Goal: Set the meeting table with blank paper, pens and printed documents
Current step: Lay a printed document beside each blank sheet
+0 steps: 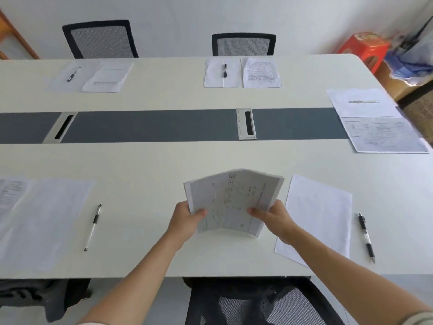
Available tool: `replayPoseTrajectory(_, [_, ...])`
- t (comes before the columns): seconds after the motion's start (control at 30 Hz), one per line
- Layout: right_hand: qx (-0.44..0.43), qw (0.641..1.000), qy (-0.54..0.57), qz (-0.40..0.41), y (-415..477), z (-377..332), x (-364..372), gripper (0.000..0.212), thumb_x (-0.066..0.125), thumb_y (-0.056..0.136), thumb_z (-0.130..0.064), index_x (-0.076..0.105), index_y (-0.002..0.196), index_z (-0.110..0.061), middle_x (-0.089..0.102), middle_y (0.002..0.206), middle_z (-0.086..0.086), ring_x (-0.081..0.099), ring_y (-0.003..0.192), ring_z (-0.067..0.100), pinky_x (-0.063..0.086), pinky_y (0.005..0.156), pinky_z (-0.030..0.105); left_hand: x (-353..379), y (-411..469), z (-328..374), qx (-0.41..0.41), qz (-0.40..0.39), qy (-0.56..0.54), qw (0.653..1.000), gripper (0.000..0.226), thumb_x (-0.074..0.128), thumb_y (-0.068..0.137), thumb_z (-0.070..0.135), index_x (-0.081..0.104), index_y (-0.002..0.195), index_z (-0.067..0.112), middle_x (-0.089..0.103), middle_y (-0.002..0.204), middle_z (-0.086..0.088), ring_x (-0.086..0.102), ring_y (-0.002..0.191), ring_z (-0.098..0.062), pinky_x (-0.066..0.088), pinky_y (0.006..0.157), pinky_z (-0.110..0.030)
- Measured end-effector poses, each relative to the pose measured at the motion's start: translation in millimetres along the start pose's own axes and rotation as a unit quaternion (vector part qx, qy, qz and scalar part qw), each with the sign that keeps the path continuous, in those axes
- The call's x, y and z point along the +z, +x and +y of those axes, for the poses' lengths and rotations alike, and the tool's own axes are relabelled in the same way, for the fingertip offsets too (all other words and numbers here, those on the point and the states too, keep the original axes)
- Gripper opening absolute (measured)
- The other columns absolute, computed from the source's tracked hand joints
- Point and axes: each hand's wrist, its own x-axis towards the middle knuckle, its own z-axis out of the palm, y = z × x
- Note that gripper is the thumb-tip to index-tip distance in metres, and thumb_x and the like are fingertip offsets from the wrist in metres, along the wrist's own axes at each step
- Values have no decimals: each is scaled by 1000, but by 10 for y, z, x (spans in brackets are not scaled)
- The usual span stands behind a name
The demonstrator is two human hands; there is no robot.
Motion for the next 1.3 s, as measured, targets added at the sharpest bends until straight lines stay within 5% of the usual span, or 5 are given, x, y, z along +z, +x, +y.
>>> replayPoseTrajectory(0.2, [33, 996, -28, 74, 213, 114, 45, 9, 68, 87, -18, 72, 92, -11, 75, 94, 8, 72, 88, 26, 60, 81, 43, -35, 27, -75, -11, 47, 26, 998, 10, 59, 88, 17, 64, 96, 15, 68, 91, 0, 61, 80, -20, 47, 76, -30])
replayPoseTrajectory(0.5, [176, 970, -155, 57, 657, 665, 171, 26, 63, 86, -17, 67, 109, -5, 68, 93, 6, 65, 81, 25, 54, 72, 33, 43, -436, -753, -101, 4, 242, 965, 31, 58, 90, 15, 58, 121, 17, 57, 118, -2, 56, 111, -17, 42, 87, -22])
replayPoseTrajectory(0.73, [63, 895, -402, 183, 335, 839, -471, 47, 58, 91, -38, 50, 135, -24, 55, 134, 0, 45, 127, 22, 47, 85, 37, 410, -422, -968, -1, -80, 440, 894, 48, 51, 94, 24, 42, 141, 22, 30, 150, -1, 33, 135, -18, 41, 104, -30])
replayPoseTrajectory(0.93, [172, 835, -520, 55, -104, 1329, -936, 81, 62, 86, -53, 18, 152, -35, 3, 164, 7, 4, 150, 33, 31, 113, 50, 692, -281, -1057, 57, -128, 550, 824, 65, 54, 92, 28, 24, 149, 24, 5, 160, -14, 3, 148, -30, 23, 118, -38])
replayPoseTrajectory(1.3, [69, 817, -572, -17, -75, 1316, -860, 79, 62, 87, -50, 18, 151, -39, -5, 165, 2, -4, 152, 26, 25, 117, 43, 611, -91, -1058, 84, -129, 558, 815, 64, 60, 90, 27, 31, 147, 23, 12, 158, -14, 9, 148, -30, 35, 111, -36])
